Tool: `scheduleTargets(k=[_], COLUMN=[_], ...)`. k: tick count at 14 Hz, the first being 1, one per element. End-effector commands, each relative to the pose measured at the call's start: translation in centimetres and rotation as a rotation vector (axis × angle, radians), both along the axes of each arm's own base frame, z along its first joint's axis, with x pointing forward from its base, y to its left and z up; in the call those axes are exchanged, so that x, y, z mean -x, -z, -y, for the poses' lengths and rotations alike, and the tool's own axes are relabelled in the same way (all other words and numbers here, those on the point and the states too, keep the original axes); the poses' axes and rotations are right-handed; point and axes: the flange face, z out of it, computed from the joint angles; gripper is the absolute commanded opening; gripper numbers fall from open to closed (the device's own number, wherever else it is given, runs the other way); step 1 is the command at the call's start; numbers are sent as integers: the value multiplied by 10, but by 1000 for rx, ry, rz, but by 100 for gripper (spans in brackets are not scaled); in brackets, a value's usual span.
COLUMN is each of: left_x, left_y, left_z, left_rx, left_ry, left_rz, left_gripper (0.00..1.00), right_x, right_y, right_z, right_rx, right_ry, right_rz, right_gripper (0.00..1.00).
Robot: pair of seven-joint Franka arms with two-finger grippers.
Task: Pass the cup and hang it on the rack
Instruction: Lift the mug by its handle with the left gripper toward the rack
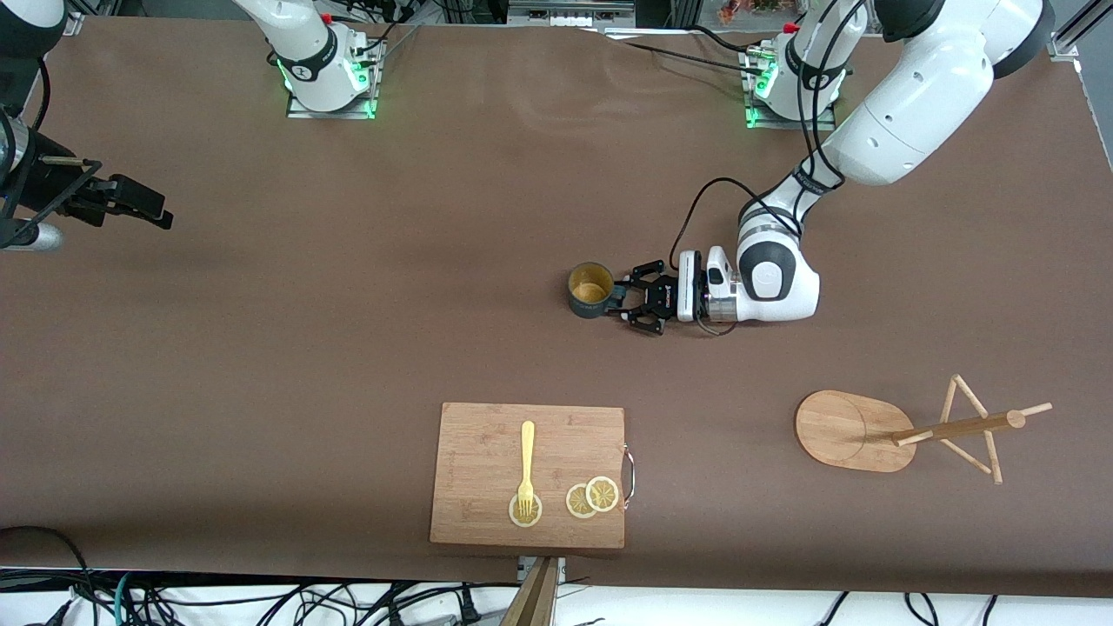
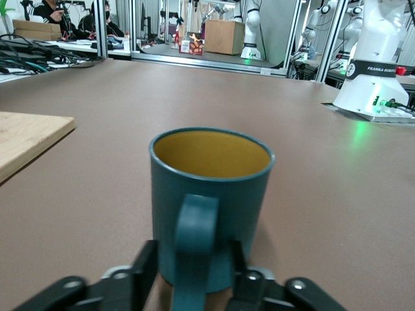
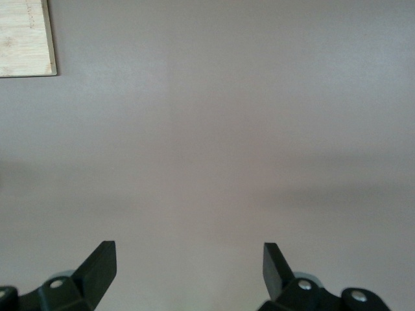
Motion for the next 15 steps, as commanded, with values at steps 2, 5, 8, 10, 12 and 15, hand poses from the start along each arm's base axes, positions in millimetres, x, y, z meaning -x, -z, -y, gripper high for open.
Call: scheduleTargets(k=[2,5,8,10,12,15], left_x=[-3,-6,-4,-10,-14,-10], left_y=[-5,-8,-8,-26,-52,-86], left_z=[3,-1,-13,-36,-66,-114], left_rx=[54,63,143,139,116,138], left_ry=[-4,-11,-55,-80,-133,-233], left_rz=[23,23,-26,-12,-50,-264], left_gripper=[16,0,0,0,0,0], right_x=[2,2,2,2,2,2], right_y=[-4,-4,-4,-4,-4,-4], right_z=[-1,-2,-1,-1,-1,-2], right_rx=[-16,-16,-16,-17,-17,-17], right_ry=[17,17,18,19,20,18], right_rz=[1,3,4,4,3,3], right_gripper=[100,100,100,100,100,100])
